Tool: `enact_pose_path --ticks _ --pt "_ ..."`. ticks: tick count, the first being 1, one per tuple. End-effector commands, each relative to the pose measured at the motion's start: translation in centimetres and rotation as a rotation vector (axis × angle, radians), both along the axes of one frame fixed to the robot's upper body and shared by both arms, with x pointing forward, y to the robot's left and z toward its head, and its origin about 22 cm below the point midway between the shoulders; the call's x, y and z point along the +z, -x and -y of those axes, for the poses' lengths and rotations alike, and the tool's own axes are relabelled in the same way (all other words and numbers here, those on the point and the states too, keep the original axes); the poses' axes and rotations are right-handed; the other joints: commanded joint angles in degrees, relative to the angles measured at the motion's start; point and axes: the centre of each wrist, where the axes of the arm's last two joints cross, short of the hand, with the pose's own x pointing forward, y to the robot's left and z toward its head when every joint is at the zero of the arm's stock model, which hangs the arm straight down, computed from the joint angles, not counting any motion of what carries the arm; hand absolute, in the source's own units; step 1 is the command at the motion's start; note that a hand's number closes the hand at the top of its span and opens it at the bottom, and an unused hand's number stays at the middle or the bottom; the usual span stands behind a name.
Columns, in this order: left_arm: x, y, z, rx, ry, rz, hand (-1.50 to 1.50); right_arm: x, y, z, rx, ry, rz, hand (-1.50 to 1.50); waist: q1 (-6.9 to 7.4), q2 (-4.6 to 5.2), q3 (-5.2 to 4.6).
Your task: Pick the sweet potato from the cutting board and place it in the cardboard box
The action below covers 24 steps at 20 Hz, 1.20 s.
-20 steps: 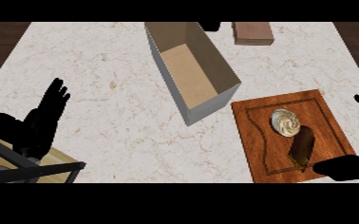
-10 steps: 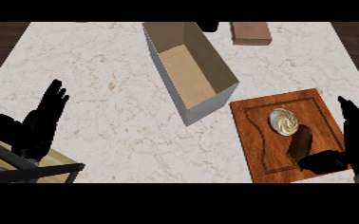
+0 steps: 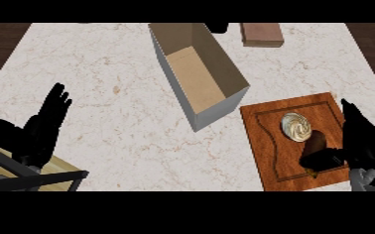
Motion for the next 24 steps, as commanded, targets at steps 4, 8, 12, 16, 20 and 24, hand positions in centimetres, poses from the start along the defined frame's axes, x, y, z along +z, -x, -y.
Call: enact_pose_path --ticks 4,8,12,16,20,24 --pt "2.8 -1.6 4.2 -0.069 0.146 0.116 0.0 -0.9 -0.9 -1.0 -0.167 0.054 -0.072 -1.5 -0.72 -0.66 1.09" --pt "2.1 -2.1 3.4 -0.029 0.116 0.14 0.0 -2.8 -1.2 -0.4 -0.166 0.061 -0.097 -1.5 -1.04 -0.46 1.11" --pt "2.1 -1.4 4.2 -0.057 0.132 0.107 0.0 -2.4 -1.2 0.1 -0.167 0.063 -0.119 -1.5 -1.16 -0.62 1.12" --pt "2.9 -2.5 3.8 -0.051 0.111 0.125 0.0 -3.5 -2.4 -1.2 -0.156 0.026 -0.103 -1.5 -0.9 -0.41 1.14" --pt "2.9 -1.2 4.6 -0.06 0.128 0.111 0.0 -4.0 -1.8 -1.5 -0.17 0.027 -0.128 -1.5 -0.82 -0.73 1.17" --pt "1.5 -1.3 4.2 -0.044 0.148 0.1 0.0 -4.9 -1.8 -2.0 -0.179 0.025 -0.138 -1.5 -0.84 -0.52 1.11"
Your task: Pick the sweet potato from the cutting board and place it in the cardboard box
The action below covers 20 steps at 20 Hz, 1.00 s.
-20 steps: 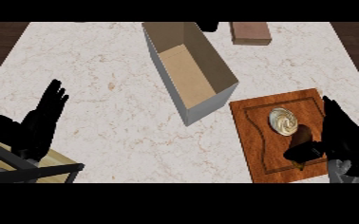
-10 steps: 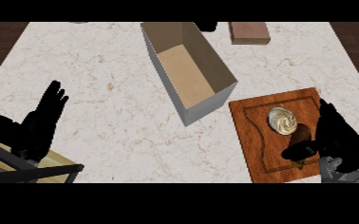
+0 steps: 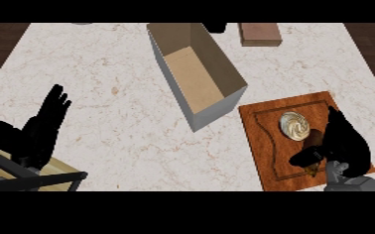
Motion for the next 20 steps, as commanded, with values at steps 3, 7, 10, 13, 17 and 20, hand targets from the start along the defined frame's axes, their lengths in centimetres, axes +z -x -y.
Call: enact_pose_path --ticks 3,7,10,13,17,20 --pt "3.5 -2.0 3.7 -0.059 0.14 0.122 0.0 -1.0 -0.1 -1.0 -0.099 0.008 -0.078 -1.5 -0.24 -0.57 1.08" --pt "2.8 -1.7 4.1 -0.066 0.11 0.124 0.0 -2.0 -0.7 0.2 -0.11 -0.011 -0.057 -1.5 -0.24 -0.46 1.11" --pt "3.3 -2.5 4.1 -0.057 0.139 0.127 0.0 -2.0 0.0 1.1 -0.087 0.006 -0.078 -1.5 -0.77 -0.45 1.09" --pt "2.8 -1.5 4.6 -0.043 0.125 0.129 0.0 -3.4 1.4 0.3 -0.083 0.017 -0.085 -1.5 -0.64 -0.61 1.12" --pt "3.5 -1.8 3.9 -0.085 0.127 0.129 0.0 -2.3 0.7 -1.4 -0.06 0.038 -0.082 1.5 -0.24 -0.58 1.08" --pt "2.8 -1.9 5.8 -0.059 0.134 0.128 0.0 -2.1 0.5 -1.2 0.011 0.088 -0.094 1.5 -0.51 -0.53 1.08"
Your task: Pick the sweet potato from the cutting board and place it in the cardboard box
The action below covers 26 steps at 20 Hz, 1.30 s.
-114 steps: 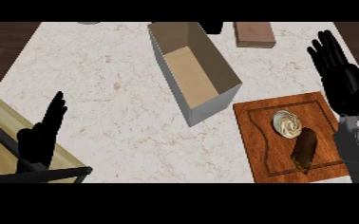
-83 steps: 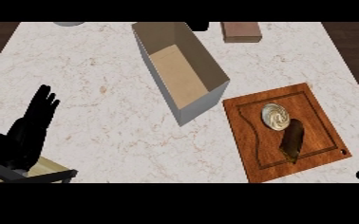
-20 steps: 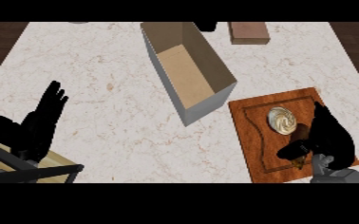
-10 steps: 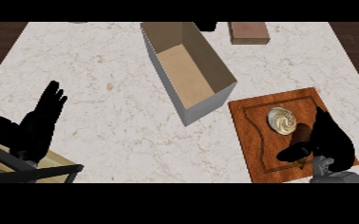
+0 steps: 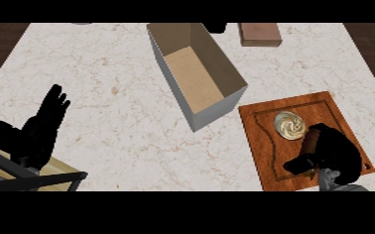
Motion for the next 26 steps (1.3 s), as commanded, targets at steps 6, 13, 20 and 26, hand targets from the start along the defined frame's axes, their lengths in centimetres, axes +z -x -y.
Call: enact_pose_path --ticks 6,13,20,26 --pt "2.3 -1.6 5.5 -0.067 0.136 0.121 0.0 0.4 -1.5 -1.1 0.028 0.137 -0.027 1.5 -0.18 -0.46 1.18" --pt "2.8 -2.5 4.4 -0.177 0.101 0.119 0.0 3.2 0.8 -16.6 0.69 0.022 0.165 1.5 6.46 0.25 0.93" --pt "3.6 -5.1 6.9 -0.281 0.093 0.127 0.0 6.1 3.2 -24.7 1.117 0.062 0.323 1.5 11.48 0.39 0.96" --pt "2.9 -6.2 8.1 -0.285 0.12 0.11 0.0 8.4 4.5 -27.3 1.263 0.103 0.412 1.5 10.55 0.04 0.76"
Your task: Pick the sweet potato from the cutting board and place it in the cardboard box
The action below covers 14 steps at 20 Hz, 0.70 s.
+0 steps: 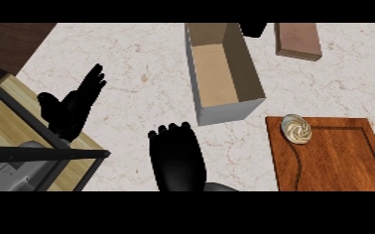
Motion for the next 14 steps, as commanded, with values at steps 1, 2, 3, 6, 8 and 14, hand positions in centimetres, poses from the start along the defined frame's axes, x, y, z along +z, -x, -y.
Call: enact_pose_path --ticks 1,2,3,6,8,14 --pt "2.4 -1.4 2.6 -0.02 0.144 0.076 0.0 1.3 1.0 -1.9 0.085 -0.018 0.07 1.5 0.3 -1.38 1.35" --pt "1.6 -0.8 3.3 -0.039 0.141 0.061 0.0 2.5 0.5 -2.0 0.074 -0.047 0.077 1.5 0.26 -1.47 1.34" --pt "1.4 -0.8 3.5 -0.029 0.152 0.055 0.0 3.1 0.5 -2.1 0.053 -0.111 0.106 1.5 0.1 -1.71 1.4" --pt "1.2 -1.0 2.7 -0.002 0.143 0.052 0.0 5.3 0.0 -2.1 -0.035 -0.247 0.169 1.5 -1.09 -2.12 1.36" --pt "1.2 -1.1 3.0 0.01 0.147 0.045 0.0 6.6 -0.7 -2.5 -0.078 -0.284 0.211 1.5 -2.16 -2.17 1.38" --pt "0.8 -0.7 1.8 0.045 0.15 0.048 0.0 9.3 -3.2 -3.5 -0.231 -0.351 0.307 1.5 -3.0 -2.14 1.32"
